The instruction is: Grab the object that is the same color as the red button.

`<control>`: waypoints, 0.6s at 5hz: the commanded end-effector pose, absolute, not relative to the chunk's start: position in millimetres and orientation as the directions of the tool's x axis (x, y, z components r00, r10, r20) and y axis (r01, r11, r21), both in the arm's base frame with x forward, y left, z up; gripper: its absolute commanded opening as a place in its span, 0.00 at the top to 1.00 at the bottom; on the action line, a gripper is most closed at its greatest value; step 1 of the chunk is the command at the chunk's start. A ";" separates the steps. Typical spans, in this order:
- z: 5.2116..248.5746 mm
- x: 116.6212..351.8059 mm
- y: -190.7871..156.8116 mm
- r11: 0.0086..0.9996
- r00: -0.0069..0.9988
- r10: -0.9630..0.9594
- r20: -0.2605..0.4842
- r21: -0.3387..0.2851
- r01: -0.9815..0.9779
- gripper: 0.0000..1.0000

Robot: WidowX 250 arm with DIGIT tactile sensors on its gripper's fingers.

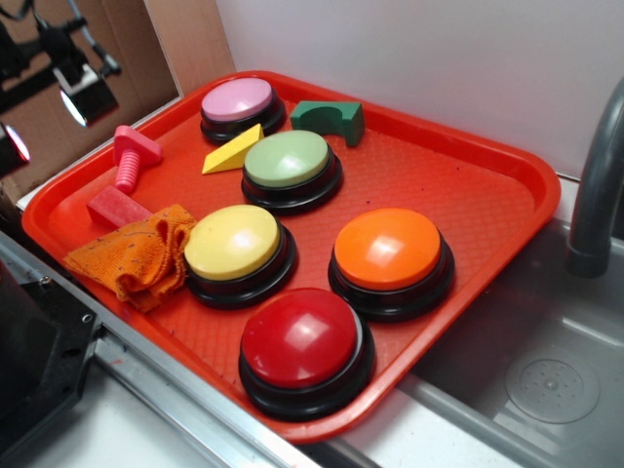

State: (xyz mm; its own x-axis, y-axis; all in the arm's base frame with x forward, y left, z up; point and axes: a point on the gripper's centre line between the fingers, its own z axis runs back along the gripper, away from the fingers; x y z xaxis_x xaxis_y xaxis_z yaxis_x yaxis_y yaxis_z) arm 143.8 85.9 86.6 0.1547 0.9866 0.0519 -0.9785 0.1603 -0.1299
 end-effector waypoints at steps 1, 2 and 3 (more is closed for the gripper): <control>59.8 156.9 108.7 0.079 0.064 0.977 0.203 -0.066 -0.995 0.00; 47.0 160.4 110.3 0.069 0.057 0.971 0.233 -0.045 -0.997 0.00; 34.7 159.5 112.3 0.068 0.061 0.967 0.247 -0.019 -0.997 0.00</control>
State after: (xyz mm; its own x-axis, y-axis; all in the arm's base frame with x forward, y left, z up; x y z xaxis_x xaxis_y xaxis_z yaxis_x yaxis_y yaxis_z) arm 162.9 111.6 27.8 0.0593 0.9707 0.2327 -0.9982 0.0594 0.0063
